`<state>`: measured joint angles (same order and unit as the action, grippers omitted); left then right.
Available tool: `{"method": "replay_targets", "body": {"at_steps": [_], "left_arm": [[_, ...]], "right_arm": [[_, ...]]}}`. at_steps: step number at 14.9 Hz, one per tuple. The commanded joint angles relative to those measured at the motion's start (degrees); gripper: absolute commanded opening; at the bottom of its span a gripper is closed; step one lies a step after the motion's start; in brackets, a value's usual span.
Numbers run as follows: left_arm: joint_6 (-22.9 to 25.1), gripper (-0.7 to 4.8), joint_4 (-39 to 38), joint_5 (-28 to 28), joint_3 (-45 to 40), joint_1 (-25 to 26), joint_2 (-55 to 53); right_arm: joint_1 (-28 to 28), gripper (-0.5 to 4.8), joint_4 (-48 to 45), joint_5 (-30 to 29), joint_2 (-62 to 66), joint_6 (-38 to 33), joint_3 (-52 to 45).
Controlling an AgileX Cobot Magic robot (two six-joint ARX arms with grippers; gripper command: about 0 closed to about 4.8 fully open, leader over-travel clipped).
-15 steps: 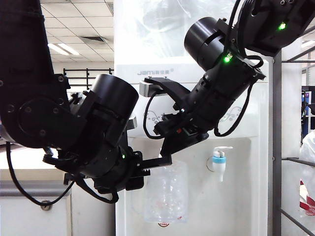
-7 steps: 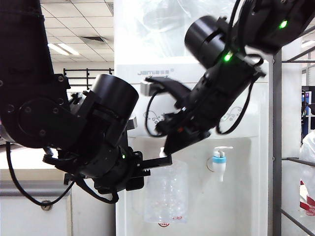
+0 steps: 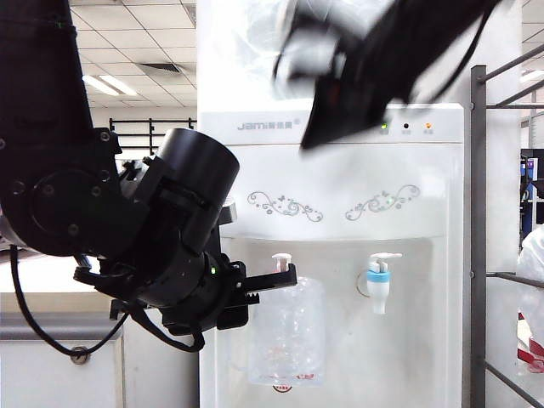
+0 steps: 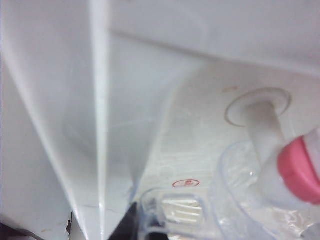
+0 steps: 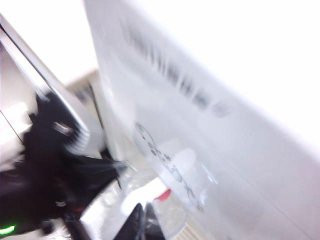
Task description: Pick up the plastic mug from the left desk, go to the hot water outlet of the water dispenser, press the vertical switch to get some water, then put the mug back on the desk.
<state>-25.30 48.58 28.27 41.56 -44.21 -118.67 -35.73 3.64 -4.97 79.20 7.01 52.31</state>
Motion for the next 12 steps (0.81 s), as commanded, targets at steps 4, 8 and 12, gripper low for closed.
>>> {"method": "replay_targets", "body": {"at_steps": [4,8,12], "left_arm": [[0.0,-0.06,1.3,0.0,0.1,-0.1,0.4],[0.0,-0.06,1.3,0.0,0.1,-0.1,0.4],[-0.1,-0.06,1.6,0.0,0.2,-0.1,0.4]], "right_arm": [[-0.3,-0.06,11.1,2.8,-20.2,-4.0,0.0],[-0.3,-0.06,18.8,3.9,-30.2,-4.0,0.0],[-0.2,-0.06,22.2,4.0,-34.8,-4.0,-1.1]]}}
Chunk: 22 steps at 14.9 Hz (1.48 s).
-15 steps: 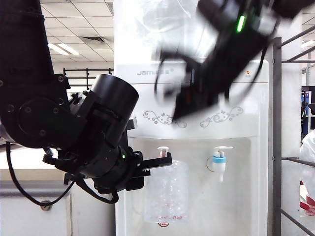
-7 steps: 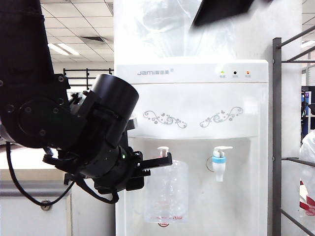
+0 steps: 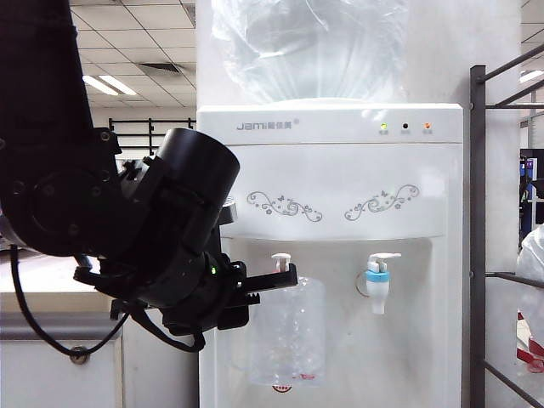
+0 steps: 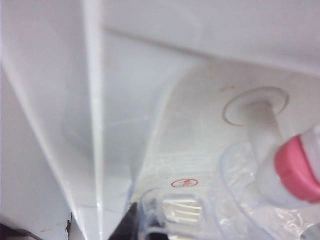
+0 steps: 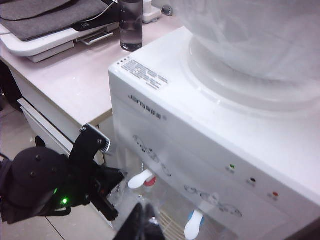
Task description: Pick up the plastic mug from the left desk, go to the hot water outlet of the water dispenser, press the vertical switch to get some water, then put the mug back on the desk.
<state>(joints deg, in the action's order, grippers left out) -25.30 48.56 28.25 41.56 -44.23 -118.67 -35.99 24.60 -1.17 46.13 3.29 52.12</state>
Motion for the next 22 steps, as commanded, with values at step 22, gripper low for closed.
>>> {"method": "replay_targets", "body": {"at_steps": [22], "left_arm": [[3.8,-0.06,-2.2,-3.7,-0.3,-0.5,0.4]], "right_arm": [[0.0,-0.06,6.6,0.2,-3.5,0.3,-1.5]]}}
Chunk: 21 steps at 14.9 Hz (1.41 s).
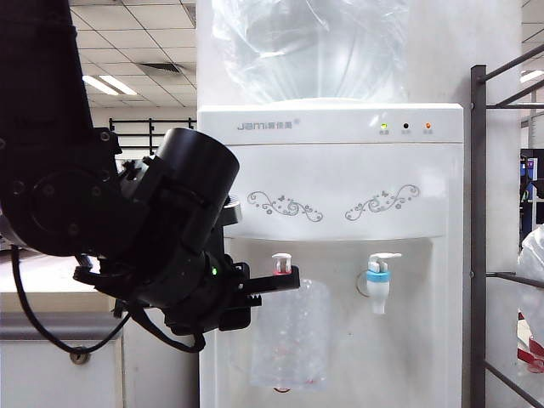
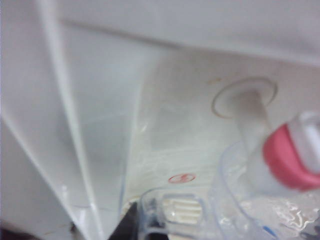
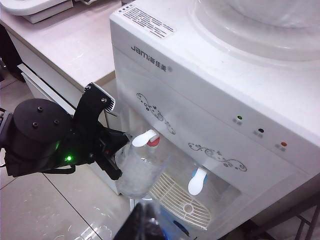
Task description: Pick up the plastic mug from the left desk, go to the hot water outlet of the water dispenser, press the vertical switch to get some water, then put the mug back on the desk.
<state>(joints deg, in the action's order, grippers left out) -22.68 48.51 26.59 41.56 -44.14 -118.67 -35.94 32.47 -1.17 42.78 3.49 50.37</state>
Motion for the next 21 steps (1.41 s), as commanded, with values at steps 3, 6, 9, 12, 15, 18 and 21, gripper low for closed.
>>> {"method": "replay_targets", "body": {"at_steps": [3,6,9,12,15,18,21], "left_arm": [[-0.2,-0.06,0.2,-2.2,-3.2,-2.8,0.4],[0.2,-0.06,6.7,-2.3,-6.4,-4.0,1.5],[0.2,-0.06,8.2,-2.4,-10.4,-6.3,6.5],[6.1,-0.06,8.2,-2.2,-14.5,-11.3,18.5],[13.6,-0.06,1.9,2.3,-17.9,-14.6,40.1],[21.0,-0.06,-6.5,4.2,-17.8,-14.5,54.9],[32.2,-0.06,-12.7,14.4,-17.8,-13.5,68.7]], "right_arm": [[0.0,-0.06,-3.0,0.2,-0.2,0.1,0.3],[0.0,-0.06,-3.9,0.2,-0.2,0.1,0.3],[0.0,-0.06,-4.0,0.2,-0.2,0.1,0.3],[0.0,-0.06,-4.5,0.2,-0.2,0.2,0.3],[0.2,-0.06,-10.8,0.2,-0.2,0.2,0.3],[0.2,-0.06,-15.0,0.2,-0.1,0.2,0.3],[1.5,-0.06,-18.3,-0.1,1.0,0.2,0.3]]}}
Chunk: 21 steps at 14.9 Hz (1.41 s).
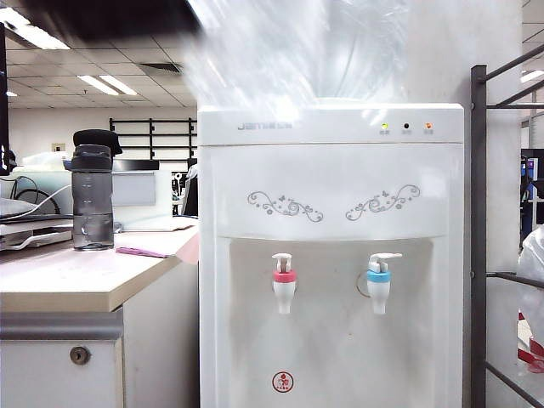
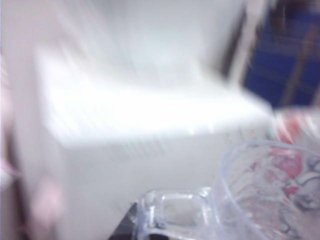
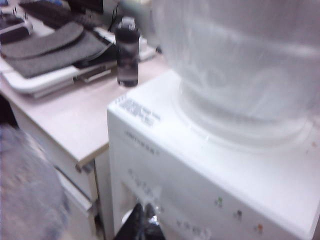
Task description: Pick up the plastic mug from the left desk, go to the hot water outlet of the water dispenser, press the vertical switch to get some water, then put the mug back on the desk.
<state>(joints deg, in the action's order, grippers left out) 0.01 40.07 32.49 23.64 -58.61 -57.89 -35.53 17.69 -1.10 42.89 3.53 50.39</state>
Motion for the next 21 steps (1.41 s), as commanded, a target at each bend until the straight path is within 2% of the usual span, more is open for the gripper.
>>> {"method": "replay_targets", "body": {"at_steps": [1,2,3,4,5,6,7,8,9,10,11,12,14,15,16,20,21], "left_arm": [[12.7,-0.06,-6.4,9.6,0.1,2.6,11.7],[14.3,-0.06,-9.3,9.2,0.1,5.3,15.5],[14.5,-0.06,-17.0,2.2,0.1,17.5,21.9],[14.4,-0.06,-19.0,-1.9,0.1,23.1,22.8],[13.4,-0.06,-20.7,-9.5,0.1,31.7,22.9],[8.6,-0.06,-21.9,-26.2,0.1,47.8,20.4],[5.0,-0.06,-19.5,-37.7,0.1,59.8,15.5],[2.7,-0.06,-16.3,-44.0,0.1,66.2,11.8],[1.0,-0.06,-9.2,-45.7,0.1,70.2,6.4],[5.1,-0.06,2.3,-48.1,0.8,70.8,-2.2],[5.2,-0.06,7.9,-52.0,3.1,69.0,-13.7],[2.9,-0.06,23.2,-51.7,8.5,68.6,-34.9],[1.0,-0.06,25.7,-51.6,12.5,68.6,-42.1],[-0.1,-0.06,26.5,-51.6,20.9,68.6,-52.9],[-0.1,-0.06,26.5,-51.6,24.8,68.7,-59.0],[-2.6,-0.05,26.1,-50.4,26.8,68.5,-64.0],[-2.6,0.91,26.4,-50.4,26.8,68.5,-64.0]], "right_arm": [[1.6,-0.06,-4.4,-0.5,1.7,0.1,0.3],[2.2,-0.06,-5.1,-1.2,2.6,0.1,0.3],[2.6,-0.06,-6.9,-4.8,5.4,0.1,0.3],[2.6,-0.06,-7.5,-5.3,6.2,0.1,0.3],[2.6,-0.06,-8.6,-5.5,7.3,0.1,0.3],[2.6,-0.06,-10.6,-5.5,8.8,0.1,0.3],[2.6,-0.06,-11.8,-5.5,9.7,0.1,0.3],[2.6,-0.06,-12.4,-5.4,10.1,0.1,0.3],[2.7,-0.06,-13.2,-5.4,10.9,0.1,0.3],[2.8,-0.06,-15.0,-6.3,12.9,0.1,0.3],[3.1,-0.06,-15.4,-6.7,15.0,0.1,0.3],[3.2,-0.06,-16.8,-7.8,18.8,1.0,0.3],[3.2,-0.06,-16.8,-8.5,20.0,1.2,0.3],[3.3,-0.06,-16.7,-8.8,21.2,1.5,0.3],[3.4,-0.06,-16.8,-9.1,22.1,1.5,0.3],[3.4,-0.06,-16.7,-9.1,22.3,1.4,0.2],[3.4,-0.06,-16.7,-9.1,22.3,1.4,0.2]]}}
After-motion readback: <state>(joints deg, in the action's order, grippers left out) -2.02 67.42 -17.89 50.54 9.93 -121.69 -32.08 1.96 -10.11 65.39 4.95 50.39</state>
